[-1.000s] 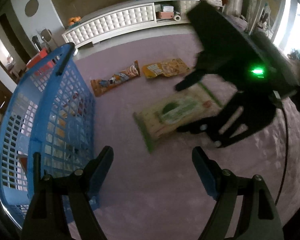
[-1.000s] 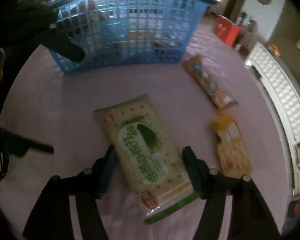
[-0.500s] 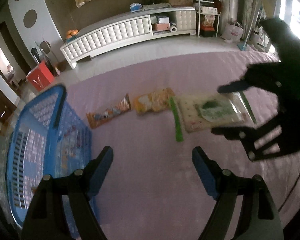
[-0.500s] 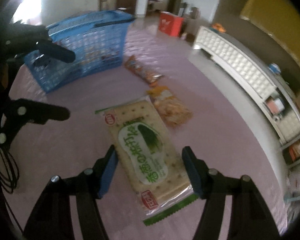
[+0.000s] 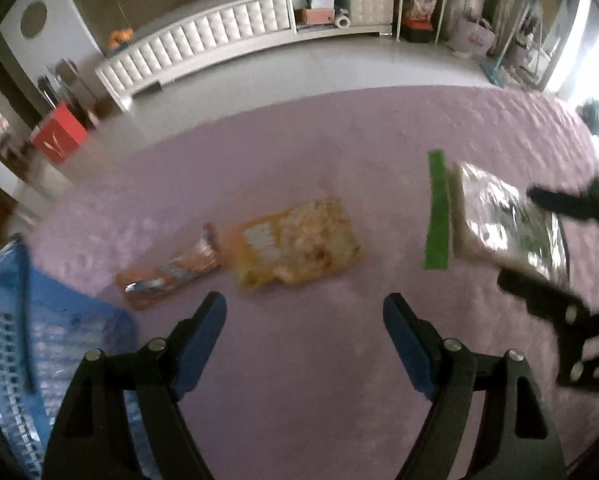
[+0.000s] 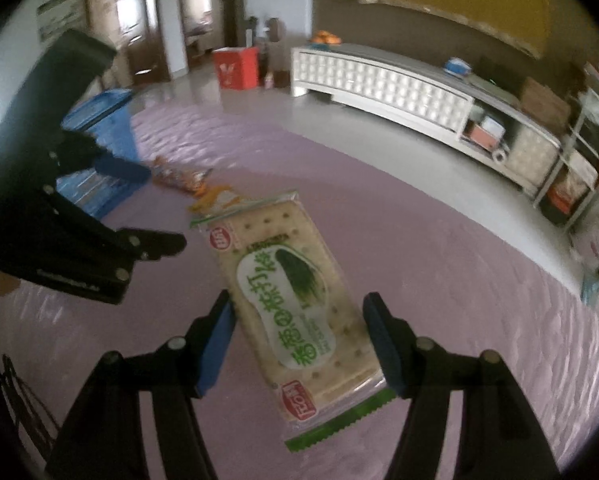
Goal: Organize snacks
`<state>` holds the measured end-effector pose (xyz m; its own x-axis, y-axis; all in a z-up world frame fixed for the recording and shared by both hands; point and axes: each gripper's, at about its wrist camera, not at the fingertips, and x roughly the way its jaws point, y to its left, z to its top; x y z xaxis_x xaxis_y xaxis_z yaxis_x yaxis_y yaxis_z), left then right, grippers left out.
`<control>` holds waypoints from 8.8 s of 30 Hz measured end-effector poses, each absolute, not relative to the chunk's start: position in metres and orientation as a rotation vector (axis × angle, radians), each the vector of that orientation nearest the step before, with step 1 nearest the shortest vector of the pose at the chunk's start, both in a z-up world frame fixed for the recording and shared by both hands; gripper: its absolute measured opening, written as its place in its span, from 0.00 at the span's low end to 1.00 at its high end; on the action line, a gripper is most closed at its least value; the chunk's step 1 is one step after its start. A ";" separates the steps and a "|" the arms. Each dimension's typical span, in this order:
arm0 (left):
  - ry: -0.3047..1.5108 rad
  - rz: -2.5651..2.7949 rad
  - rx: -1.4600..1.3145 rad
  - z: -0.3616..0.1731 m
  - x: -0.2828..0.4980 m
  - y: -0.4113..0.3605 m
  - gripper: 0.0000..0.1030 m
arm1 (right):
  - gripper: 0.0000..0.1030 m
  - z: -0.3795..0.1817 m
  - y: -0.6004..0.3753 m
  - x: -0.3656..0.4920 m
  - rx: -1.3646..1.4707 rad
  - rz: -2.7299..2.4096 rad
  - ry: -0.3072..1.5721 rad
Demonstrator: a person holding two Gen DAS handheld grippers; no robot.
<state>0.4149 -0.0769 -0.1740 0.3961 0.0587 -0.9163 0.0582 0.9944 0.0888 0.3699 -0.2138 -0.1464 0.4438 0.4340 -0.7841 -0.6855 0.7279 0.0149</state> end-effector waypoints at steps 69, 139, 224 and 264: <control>0.759 -0.092 -0.103 0.006 0.198 0.094 0.02 | 0.66 0.017 -0.074 0.223 -0.386 0.704 0.658; 0.985 0.121 -0.092 -0.090 0.277 0.199 0.62 | 0.87 -0.062 -0.015 0.364 -0.571 0.649 0.853; 0.876 0.114 -0.111 -0.065 0.160 0.227 0.62 | 0.28 -0.076 0.075 0.242 -0.746 0.782 0.987; 0.392 0.054 0.012 0.017 -0.033 0.031 1.00 | 1.00 0.058 -0.164 0.023 -0.120 0.383 0.384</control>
